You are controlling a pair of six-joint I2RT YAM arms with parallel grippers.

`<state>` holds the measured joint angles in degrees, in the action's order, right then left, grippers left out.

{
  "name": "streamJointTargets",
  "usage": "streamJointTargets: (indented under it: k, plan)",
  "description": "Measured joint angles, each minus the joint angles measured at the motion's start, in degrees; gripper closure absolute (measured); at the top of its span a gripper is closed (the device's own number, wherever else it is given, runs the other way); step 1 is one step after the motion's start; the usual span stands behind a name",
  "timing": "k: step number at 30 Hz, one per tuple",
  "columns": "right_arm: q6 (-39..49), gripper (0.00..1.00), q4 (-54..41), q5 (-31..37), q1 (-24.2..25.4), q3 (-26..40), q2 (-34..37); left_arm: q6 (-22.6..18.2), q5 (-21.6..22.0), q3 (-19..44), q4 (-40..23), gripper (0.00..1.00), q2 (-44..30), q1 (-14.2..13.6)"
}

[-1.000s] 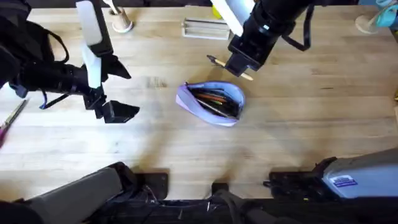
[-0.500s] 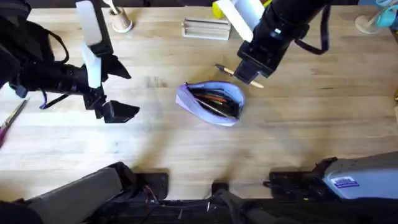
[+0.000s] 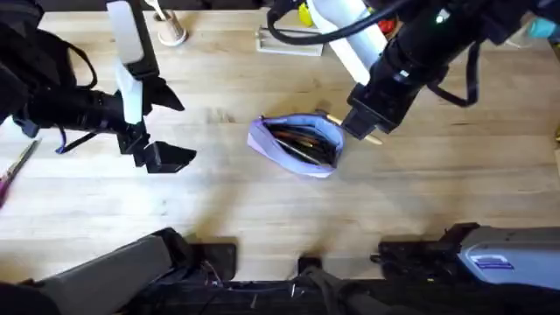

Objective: Unzip the bag, pick up the pens from the table one at a time and place them inside, then zip the bag closed.

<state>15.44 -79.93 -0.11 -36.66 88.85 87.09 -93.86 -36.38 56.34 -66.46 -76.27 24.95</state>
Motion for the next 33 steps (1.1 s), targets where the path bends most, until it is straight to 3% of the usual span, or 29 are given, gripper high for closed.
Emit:
streamJointTargets:
  k: [15, 27, 29, 33]
  plan:
    - [-1.3, 0.966, 18.9, -6.8, -7.0, -16.3, -1.5, 0.0, 0.0, 0.0, 0.0, 0.007, 0.0, 0.0]
    - [-1.3, 0.966, 29.9, -3.0, -7.0, -17.4, 5.3, 0.0, 0.0, 0.0, 0.0, 0.007, 0.0, 0.0]
    - [-1.3, 0.906, 31.3, -2.5, -7.0, -17.4, 6.7, 0.0, 0.0, 0.0, 0.0, 0.007, 0.0, 0.0]
    - [-0.9, 0.582, 31.9, -2.3, -7.0, -17.4, 8.9, 0.0, 0.0, 0.0, 0.0, 0.008, 0.0, 0.0]
